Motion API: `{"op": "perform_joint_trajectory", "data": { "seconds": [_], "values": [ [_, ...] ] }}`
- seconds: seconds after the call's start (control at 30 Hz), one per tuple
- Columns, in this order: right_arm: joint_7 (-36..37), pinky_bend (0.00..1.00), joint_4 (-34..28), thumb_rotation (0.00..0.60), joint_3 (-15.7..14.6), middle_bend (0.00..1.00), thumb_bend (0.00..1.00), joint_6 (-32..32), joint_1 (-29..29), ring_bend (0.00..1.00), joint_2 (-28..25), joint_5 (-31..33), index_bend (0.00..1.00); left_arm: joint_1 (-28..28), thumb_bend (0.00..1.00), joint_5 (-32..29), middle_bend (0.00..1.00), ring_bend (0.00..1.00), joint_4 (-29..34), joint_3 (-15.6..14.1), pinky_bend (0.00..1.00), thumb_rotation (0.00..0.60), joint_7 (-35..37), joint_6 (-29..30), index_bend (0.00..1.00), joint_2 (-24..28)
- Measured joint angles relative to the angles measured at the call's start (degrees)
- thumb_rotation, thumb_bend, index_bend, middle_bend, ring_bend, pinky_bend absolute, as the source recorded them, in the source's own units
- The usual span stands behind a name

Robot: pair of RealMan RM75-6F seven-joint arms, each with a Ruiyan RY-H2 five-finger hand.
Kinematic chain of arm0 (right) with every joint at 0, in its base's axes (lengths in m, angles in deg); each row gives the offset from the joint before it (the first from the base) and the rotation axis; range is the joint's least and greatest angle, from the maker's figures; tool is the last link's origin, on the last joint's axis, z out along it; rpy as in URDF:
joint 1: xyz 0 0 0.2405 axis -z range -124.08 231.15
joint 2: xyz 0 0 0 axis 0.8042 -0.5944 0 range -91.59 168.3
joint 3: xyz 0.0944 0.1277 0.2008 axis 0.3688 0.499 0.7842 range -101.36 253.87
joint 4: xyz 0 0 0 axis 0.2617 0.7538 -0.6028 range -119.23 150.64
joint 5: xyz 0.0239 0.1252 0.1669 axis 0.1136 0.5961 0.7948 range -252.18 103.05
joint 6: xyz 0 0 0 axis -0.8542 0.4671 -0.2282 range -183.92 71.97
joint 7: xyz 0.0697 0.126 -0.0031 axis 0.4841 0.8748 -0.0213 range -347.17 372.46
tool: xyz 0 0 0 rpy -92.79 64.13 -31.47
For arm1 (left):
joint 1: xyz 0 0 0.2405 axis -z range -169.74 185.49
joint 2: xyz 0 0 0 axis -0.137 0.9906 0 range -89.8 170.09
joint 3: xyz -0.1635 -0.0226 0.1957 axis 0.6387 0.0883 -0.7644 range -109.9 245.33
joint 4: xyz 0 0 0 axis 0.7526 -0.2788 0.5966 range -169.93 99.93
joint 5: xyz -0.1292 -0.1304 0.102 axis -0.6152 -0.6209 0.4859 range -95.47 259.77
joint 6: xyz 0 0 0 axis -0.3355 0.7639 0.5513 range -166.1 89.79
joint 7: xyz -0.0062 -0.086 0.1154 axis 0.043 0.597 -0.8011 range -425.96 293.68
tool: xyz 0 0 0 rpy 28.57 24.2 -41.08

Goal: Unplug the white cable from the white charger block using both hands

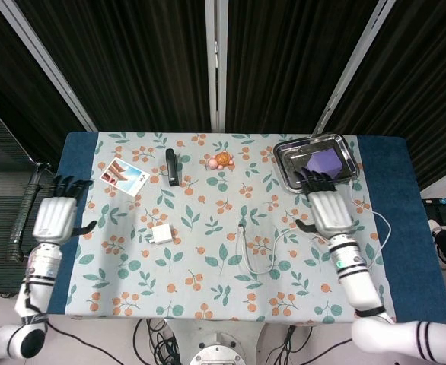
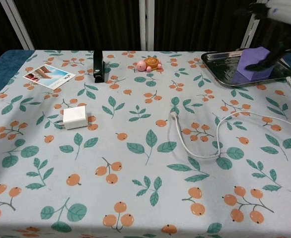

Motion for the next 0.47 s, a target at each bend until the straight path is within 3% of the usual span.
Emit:
{"op": "perform_joint_trajectory", "data": {
  "seconds": [0.17, 0.47],
  "values": [
    [8.64, 0.00, -1.85, 0.600, -6.62, 0.00, 0.13, 5.43, 9.10, 0.00, -8.51, -13.13, 0.00, -7.77, 0.16, 4.59, 0.18, 0.06, -1.20, -3.09, 0.01, 0.600, 5.30, 7.33, 0.19, 3.43],
    [21.75, 0.00, 0.89, 0.600, -15.25, 0.00, 0.15, 17.21, 23.74, 0.00, -12.40, -26.92, 0.00, -18.60, 0.16, 10.83, 0.18, 0.06, -1.99, -9.01, 0.01, 0.600, 6.94, 16.89, 0.19, 4.16]
  ]
}}
